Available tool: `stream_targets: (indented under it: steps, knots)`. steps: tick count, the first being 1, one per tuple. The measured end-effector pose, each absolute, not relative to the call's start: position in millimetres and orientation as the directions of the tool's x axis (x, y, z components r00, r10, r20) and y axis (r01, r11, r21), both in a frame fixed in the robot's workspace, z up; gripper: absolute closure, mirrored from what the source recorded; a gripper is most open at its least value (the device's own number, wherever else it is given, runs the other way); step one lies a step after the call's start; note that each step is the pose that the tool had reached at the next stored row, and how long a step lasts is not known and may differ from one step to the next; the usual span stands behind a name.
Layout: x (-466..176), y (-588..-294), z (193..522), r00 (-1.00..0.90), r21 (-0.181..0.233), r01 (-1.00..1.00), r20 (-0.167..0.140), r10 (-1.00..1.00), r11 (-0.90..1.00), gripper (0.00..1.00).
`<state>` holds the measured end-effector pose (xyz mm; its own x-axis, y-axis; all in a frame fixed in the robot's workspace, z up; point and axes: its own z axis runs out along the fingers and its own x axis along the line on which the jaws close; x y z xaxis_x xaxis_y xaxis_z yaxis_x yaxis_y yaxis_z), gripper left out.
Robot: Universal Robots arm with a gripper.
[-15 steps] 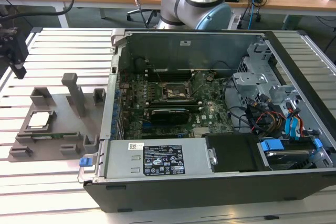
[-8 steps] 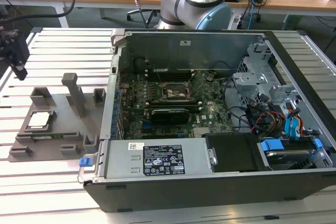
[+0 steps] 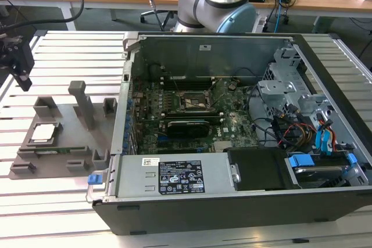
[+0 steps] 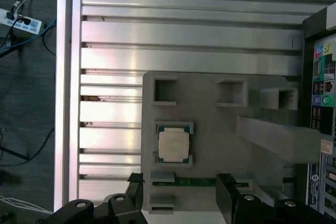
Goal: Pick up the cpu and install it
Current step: 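Pick up the cpu and move it towards the insertion slot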
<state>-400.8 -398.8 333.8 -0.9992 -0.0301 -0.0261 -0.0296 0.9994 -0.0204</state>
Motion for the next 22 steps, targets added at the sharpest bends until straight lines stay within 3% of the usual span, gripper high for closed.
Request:
stream_targets:
  steps: [22]
  knots:
    - [-401, -399, 312, -0.999, -0.02, -0.03, -0.026, -0.03, 0.999, 0.34]
